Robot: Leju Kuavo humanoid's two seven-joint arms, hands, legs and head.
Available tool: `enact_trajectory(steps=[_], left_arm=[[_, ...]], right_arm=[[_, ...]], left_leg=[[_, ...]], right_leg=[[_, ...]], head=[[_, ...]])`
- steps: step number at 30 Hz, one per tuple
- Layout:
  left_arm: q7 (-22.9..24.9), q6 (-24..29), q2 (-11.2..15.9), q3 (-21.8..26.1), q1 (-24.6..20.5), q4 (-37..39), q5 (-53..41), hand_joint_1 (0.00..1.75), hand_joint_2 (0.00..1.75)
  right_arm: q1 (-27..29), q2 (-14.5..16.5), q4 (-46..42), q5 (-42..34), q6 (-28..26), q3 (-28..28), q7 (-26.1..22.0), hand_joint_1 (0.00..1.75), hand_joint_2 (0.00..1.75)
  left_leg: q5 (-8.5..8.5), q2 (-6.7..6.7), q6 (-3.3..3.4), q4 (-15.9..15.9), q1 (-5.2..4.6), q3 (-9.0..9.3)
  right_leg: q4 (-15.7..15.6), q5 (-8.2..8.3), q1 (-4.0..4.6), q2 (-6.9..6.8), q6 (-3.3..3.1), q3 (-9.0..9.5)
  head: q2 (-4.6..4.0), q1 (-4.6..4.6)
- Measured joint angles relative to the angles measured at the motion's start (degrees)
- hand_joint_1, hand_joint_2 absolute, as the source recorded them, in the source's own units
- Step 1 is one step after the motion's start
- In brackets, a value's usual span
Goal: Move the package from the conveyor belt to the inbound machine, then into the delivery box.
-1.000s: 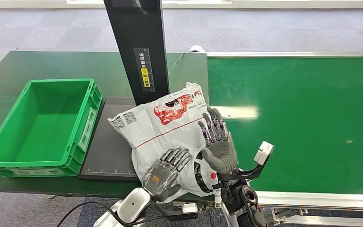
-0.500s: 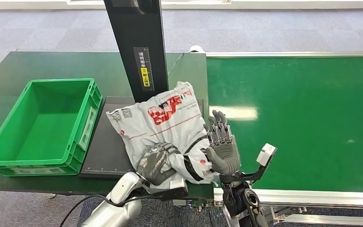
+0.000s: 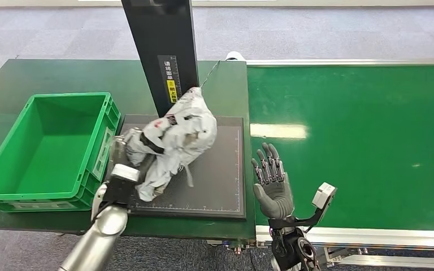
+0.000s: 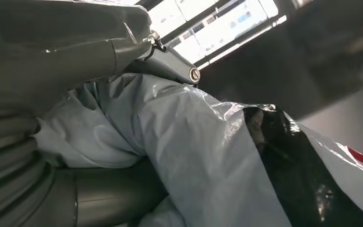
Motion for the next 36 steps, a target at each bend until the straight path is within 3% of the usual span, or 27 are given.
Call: enact_trajectory(steps=[8,15,19,24,30,36], left_arm=[[-2.39,-3.95,1.5,12.92,3.28,-14.56,10.35,1.75,1.75],[-4.45,-3.89,1.64,18.83,5.25,-20.51,13.86,1.75,1.75],[-4.92,-4.82,1.76,24.76,6.92,-23.92,17.53,1.75,1.75],[-5.31,-6.06,1.85,31.7,9.36,-25.07,16.29,1.75,1.75],[-5.44,-6.4,1.76,34.38,10.2,-25.37,15.55,1.74,1.75],[1.71,-11.53,3.46,36.57,9.94,-21.88,6.38,1.75,1.75]], right_arm=[[0.79,-0.03,-0.45,0.08,-0.88,-0.47,0.22,0.0,1.75],[1.12,-0.01,-0.69,0.08,-1.09,-0.75,0.24,0.0,1.75],[1.9,-0.01,-1.12,0.04,-1.16,-1.1,0.24,0.0,1.75],[2.59,-0.03,-1.47,-0.03,-1.12,-1.36,0.19,0.0,1.75],[2.66,-0.03,-1.53,-0.01,-1.12,-1.39,0.17,0.0,1.75],[3.02,0.01,-2.26,0.18,-0.84,-1.42,0.14,0.0,1.75]], left_leg=[[0.0,0.01,0.0,-0.01,0.0,-0.03],[-0.01,0.02,0.0,-0.01,0.0,-0.06],[-0.04,0.02,-0.02,-0.01,0.0,-0.06],[-0.06,0.03,-0.05,-0.02,0.03,-0.06],[-0.06,0.02,-0.04,-0.01,0.02,-0.06],[-0.06,0.01,-0.05,-0.02,0.02,-0.05]], right_leg=[[0.0,-0.02,0.0,0.0,-0.01,-0.03],[0.0,-0.04,0.0,0.01,0.01,-0.02],[0.0,-0.07,0.0,0.02,-0.01,-0.06],[0.0,-0.12,0.03,0.01,-0.03,-0.07],[0.0,-0.12,0.02,0.0,-0.03,-0.05],[0.0,-0.12,0.02,0.0,-0.03,-0.08]], head=[[0.0,0.0],[0.0,0.01],[0.0,-0.01],[0.0,0.0],[0.0,0.02],[0.0,0.01]])
